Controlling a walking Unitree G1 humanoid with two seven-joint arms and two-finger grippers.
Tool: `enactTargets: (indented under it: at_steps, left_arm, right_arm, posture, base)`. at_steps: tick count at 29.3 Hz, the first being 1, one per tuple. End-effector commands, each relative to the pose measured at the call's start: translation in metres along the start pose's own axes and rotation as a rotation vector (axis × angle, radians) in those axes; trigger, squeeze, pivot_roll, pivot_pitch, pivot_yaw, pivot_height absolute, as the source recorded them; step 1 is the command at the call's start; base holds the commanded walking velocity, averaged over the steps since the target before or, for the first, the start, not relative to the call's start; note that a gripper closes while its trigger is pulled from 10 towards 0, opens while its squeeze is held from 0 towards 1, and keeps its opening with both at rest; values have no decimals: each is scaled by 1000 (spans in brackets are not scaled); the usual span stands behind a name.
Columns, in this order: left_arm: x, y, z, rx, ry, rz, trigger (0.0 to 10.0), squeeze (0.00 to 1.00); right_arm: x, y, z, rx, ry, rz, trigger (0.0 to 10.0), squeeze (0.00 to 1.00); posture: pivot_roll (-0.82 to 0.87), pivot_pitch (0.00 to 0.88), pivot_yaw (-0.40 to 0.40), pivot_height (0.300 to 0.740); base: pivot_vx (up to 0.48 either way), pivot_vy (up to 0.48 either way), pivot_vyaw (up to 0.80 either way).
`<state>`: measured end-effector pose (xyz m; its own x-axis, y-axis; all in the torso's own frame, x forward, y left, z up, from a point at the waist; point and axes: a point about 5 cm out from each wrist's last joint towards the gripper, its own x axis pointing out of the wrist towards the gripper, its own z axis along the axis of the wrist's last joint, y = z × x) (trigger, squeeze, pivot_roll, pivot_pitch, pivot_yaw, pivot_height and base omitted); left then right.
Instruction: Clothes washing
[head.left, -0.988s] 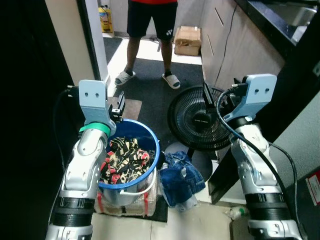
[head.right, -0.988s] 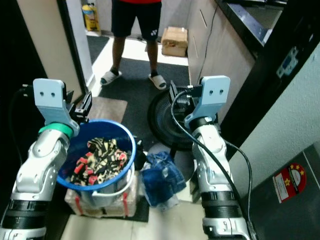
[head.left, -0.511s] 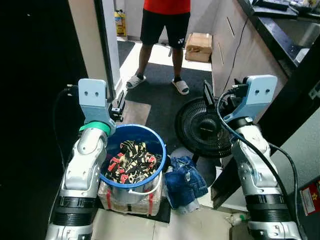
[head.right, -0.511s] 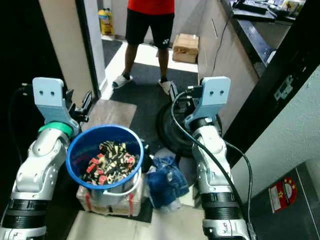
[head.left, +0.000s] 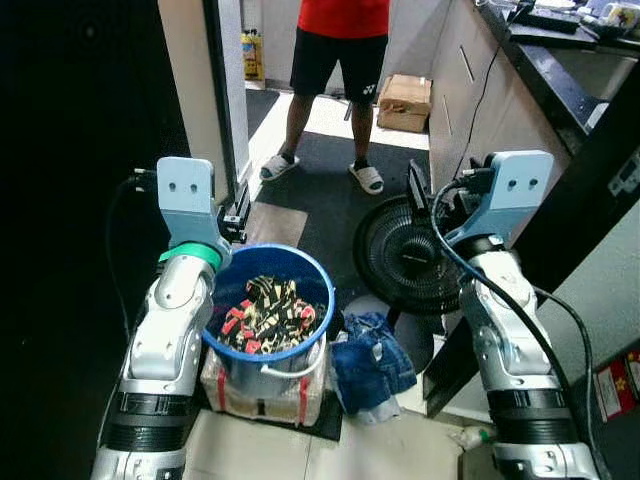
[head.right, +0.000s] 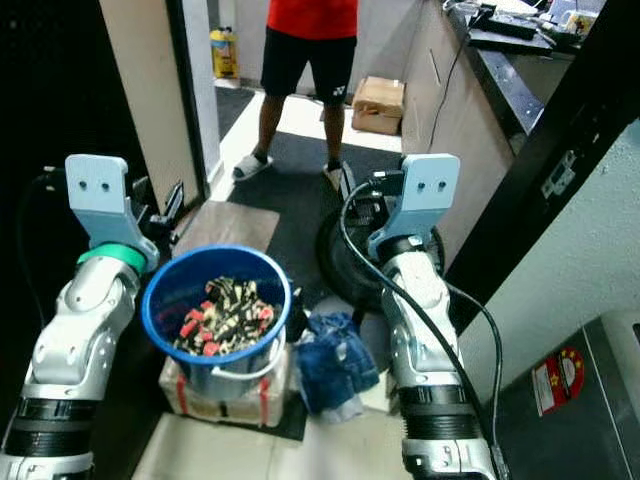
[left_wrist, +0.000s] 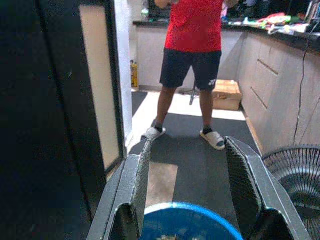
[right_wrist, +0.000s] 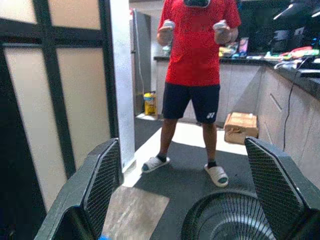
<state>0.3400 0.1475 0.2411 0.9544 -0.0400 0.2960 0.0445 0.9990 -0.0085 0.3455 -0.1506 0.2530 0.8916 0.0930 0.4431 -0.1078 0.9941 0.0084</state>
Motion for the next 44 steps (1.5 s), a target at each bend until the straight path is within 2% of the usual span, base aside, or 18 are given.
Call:
enactTargets:
  at_steps: [1,11,16,19,24,32,44]
  left_arm:
    - [-1,-2,-4,-4,16,-2,10000,0]
    - [-1,-1,-4,-1,13,4,10000,0]
    - [-1,0,-4,-2,13,9,10000,0]
    - [-1,-1,-5,-5,14,9,10000,0]
    - [-1,-2,-5,-10,12,1,10000,0]
    - [0,-3,-7,1,11,9,10000,0]
    - [0,-2,-7,14,7,8,10000,0]
  right_arm:
    - [-3,-1,-2,-3,12,-4,10000,0]
    - [-3,-1,-3,-4,12,-2,10000,0]
    - [-2,0,-3,-23,16,7,10000,0]
    - [-3,2,-5,-49,18,33,10000,0]
    - [-3,2,-4,-42,16,40,10000,0]
    - [-3,4,-3,-19,8,49,10000,0]
    - [-5,6,-4,-12,3,63,10000,0]
  posture:
    - [18,72,-14,740]
    - [18,71,-16,740]
    - [19,71,-17,740]
    - [20,70,-19,740]
    - [16,69,-19,740]
    - [10,63,-19,740]
    - [12,65,-21,740]
  base:
    - [-371,0,0]
    - [-351,0,0]
    - [0,0,0]
    - [0,0,792]
    - [0,0,769]
    - [0,0,0]
    - [457,0,0]
